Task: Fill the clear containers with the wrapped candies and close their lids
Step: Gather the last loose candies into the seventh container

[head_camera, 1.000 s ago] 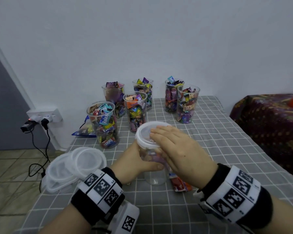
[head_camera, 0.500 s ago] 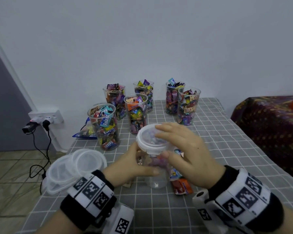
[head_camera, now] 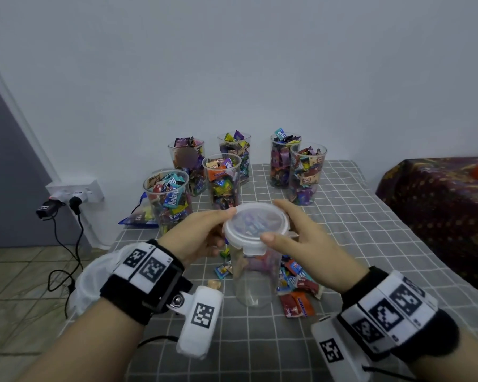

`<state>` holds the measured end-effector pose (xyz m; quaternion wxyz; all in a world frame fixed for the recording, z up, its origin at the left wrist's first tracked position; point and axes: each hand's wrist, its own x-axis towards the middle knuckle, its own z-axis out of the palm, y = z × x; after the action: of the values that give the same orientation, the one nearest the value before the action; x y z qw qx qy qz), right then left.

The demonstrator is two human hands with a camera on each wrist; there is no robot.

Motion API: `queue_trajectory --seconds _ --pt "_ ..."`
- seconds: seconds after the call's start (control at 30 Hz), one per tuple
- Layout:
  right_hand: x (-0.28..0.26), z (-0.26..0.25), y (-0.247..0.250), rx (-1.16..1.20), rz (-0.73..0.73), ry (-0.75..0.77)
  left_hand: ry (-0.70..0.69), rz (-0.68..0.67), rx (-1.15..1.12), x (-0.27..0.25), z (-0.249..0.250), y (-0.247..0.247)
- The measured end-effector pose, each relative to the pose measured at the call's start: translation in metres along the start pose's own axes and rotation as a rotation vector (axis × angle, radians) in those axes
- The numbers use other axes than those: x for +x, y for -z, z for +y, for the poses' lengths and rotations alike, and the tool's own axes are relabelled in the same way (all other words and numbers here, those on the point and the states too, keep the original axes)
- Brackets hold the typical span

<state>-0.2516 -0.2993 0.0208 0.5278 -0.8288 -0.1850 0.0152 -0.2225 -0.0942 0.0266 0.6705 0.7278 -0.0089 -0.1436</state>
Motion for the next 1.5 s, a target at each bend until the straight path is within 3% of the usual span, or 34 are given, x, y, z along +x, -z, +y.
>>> queue_trajectory --seconds 0.1,0.23,0.4,0.47,0.63,0.73,0.93,1.07,1.17,1.4,1.5 --pt "-0.001 0.012 -0.004 0.125 -0.047 -0.014 0.021 -0.029 -0.083 0.001 -0.003 -0.001" --pt "-0.003 0.015 -0.012 0.137 -0.093 0.019 -0.049 0.038 -0.049 0.000 0.001 0.000" --pt "-0.006 0.011 -0.017 0.107 -0.051 0.037 -0.210 0.141 0.280 -0.006 0.014 0.005" --pt "-0.006 0.012 -0.018 0.100 -0.056 0.037 -0.283 0.083 0.409 -0.011 0.024 0.001" --pt "-0.005 0.014 -0.018 0.080 -0.038 0.030 -0.345 -0.113 1.006 -0.022 0.049 -0.033" --pt "-0.006 0.013 -0.018 0.101 -0.041 0.013 -0.374 -0.108 1.182 -0.019 0.056 -0.042" --pt "-0.007 0.011 -0.018 0.084 -0.039 0.001 -0.421 -0.036 1.157 -0.022 0.057 -0.039" --pt "-0.007 0.011 -0.018 0.040 -0.028 0.000 -0.440 0.078 0.980 -0.031 0.069 -0.013" --pt "-0.008 0.009 -0.017 0.059 -0.038 -0.005 -0.374 0.140 0.951 -0.041 0.074 0.020" --pt "-0.008 0.007 -0.018 0.051 -0.052 -0.007 0.056 0.131 1.264 -0.054 0.031 0.089" --pt "-0.008 0.010 -0.018 -0.008 -0.040 -0.002 0.158 0.134 1.359 -0.051 0.004 0.098"
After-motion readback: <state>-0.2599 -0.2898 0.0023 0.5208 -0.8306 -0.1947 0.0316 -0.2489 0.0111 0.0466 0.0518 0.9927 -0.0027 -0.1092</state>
